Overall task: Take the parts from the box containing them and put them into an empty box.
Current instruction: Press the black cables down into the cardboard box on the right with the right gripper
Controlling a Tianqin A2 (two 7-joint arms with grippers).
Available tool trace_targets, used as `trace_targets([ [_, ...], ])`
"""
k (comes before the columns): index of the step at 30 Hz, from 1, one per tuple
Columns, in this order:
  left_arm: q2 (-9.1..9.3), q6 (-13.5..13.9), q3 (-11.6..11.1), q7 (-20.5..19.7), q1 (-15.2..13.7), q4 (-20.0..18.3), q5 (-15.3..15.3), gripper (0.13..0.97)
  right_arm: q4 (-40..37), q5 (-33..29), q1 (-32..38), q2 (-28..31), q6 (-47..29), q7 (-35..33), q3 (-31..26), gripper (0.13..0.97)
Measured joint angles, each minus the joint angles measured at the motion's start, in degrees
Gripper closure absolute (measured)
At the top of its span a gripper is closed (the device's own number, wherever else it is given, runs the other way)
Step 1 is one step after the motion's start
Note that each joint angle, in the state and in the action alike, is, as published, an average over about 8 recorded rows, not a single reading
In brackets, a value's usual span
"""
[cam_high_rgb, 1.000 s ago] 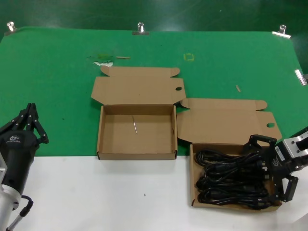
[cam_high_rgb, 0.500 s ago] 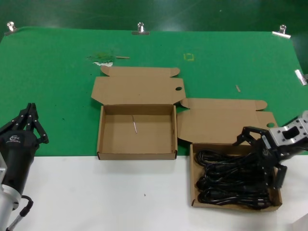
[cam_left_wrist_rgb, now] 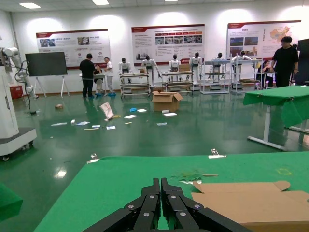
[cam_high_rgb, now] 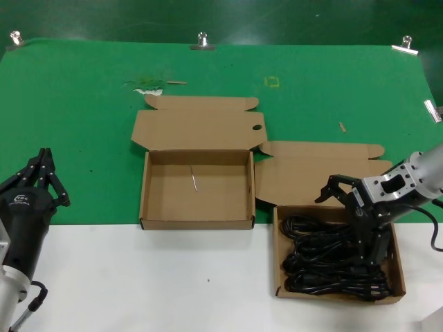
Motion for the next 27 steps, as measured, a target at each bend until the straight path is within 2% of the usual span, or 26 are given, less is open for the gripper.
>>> trace_targets([
  [7, 0.0, 0.0, 0.0, 0.0, 0.0, 0.0, 0.0, 0.946, -0.32, -0.37, -0.93, 0.19, -0.56, 0.02, 0.48, 0.129],
  [16, 0.0, 0.0, 0.0, 0.0, 0.0, 0.0, 0.0, 0.946, -0.53, -0.56, -2.03, 0.98, 0.09, 0.09, 1.2, 0.176],
  [24, 0.0, 0.0, 0.0, 0.0, 0.0, 0.0, 0.0, 0.946, -0.62, -0.47, -2.46, 1.19, 0.61, 0.36, 1.94, 0.288],
  [27, 0.0, 0.0, 0.0, 0.0, 0.0, 0.0, 0.0, 0.946, -0.63, -0.47, -2.54, 1.18, 0.64, 0.41, 2.13, 0.288],
])
